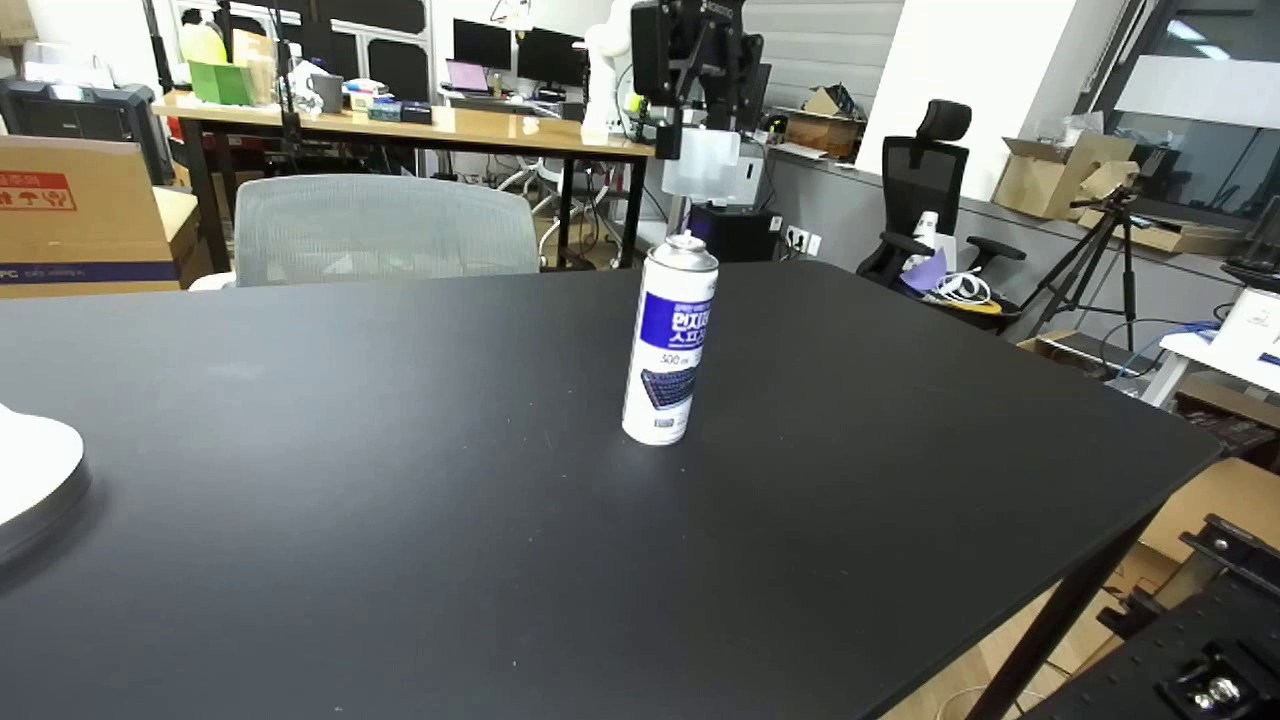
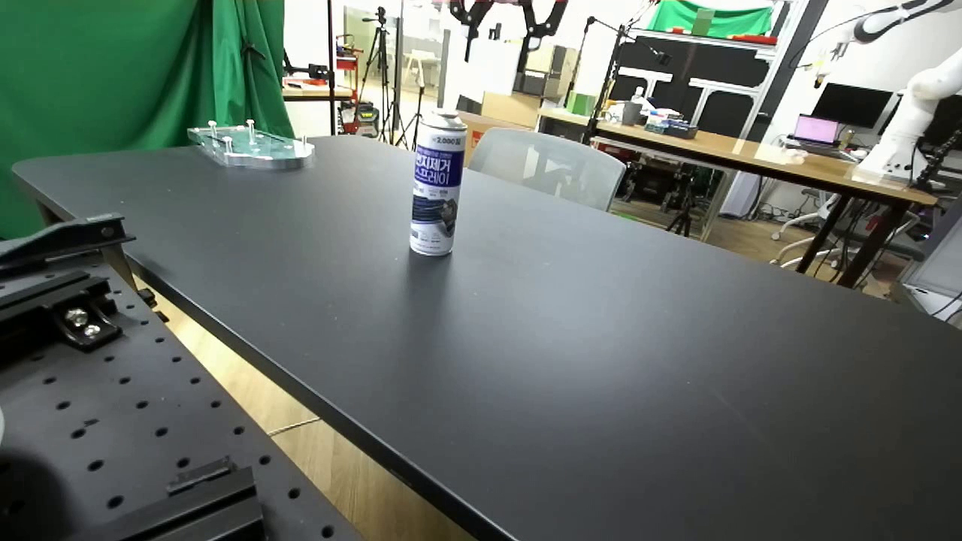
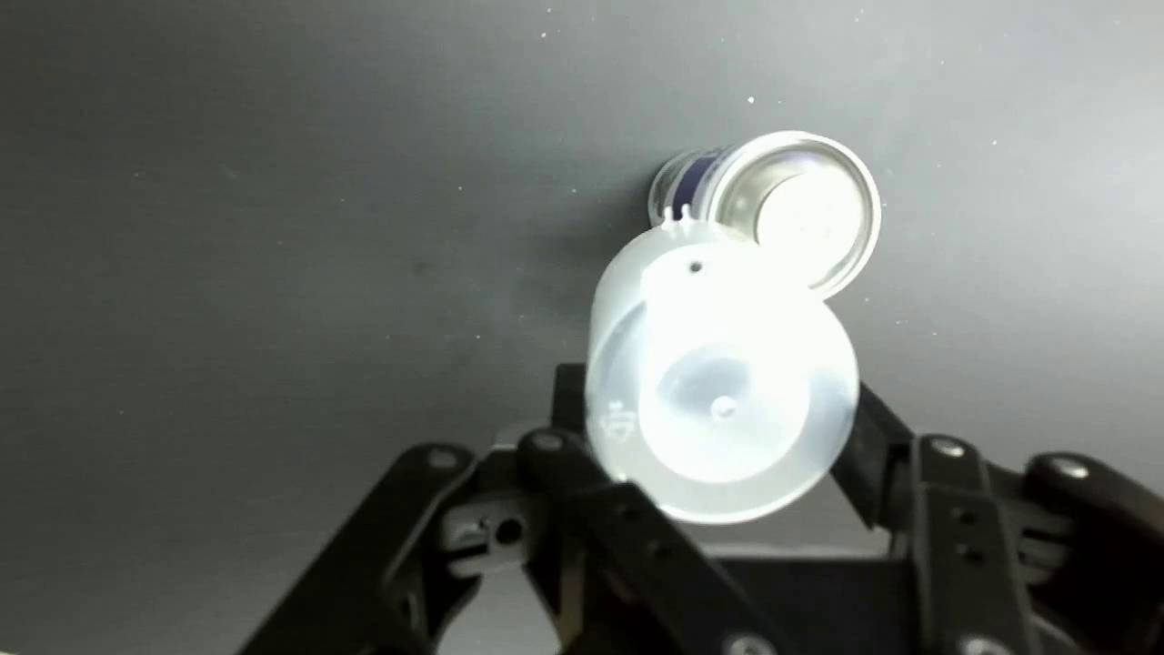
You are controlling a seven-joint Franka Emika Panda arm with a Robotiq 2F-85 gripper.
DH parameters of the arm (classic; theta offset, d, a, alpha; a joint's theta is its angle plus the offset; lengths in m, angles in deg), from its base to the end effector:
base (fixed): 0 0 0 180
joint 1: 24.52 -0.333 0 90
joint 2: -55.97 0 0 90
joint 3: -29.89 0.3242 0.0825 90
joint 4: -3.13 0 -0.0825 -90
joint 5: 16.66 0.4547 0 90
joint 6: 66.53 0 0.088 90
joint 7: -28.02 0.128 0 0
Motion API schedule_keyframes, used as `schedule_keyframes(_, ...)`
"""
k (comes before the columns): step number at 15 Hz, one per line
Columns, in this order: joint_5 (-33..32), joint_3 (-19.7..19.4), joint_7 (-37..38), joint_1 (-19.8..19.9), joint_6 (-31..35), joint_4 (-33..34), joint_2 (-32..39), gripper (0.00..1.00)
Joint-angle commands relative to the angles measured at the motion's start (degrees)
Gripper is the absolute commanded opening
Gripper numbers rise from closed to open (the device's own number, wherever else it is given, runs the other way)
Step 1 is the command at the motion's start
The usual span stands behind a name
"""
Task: Put the lid on the can
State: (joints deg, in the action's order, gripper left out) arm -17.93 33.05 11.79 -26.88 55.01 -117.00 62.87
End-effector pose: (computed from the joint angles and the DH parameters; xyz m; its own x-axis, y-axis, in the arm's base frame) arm 0.6062 0.0571 0.3012 0.9197 0.3810 -0.0948 0.3813 -0.9243 -0.0161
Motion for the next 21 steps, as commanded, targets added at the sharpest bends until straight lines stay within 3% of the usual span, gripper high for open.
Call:
schedule_keyframes(1,-0.3,1.0,2.4,-1.1,0.6,-1.8,-2.1,0.40)
schedule_keyframes(21,-1.4,2.2,3.7,-2.2,9.7,-14.1,-8.1,0.40)
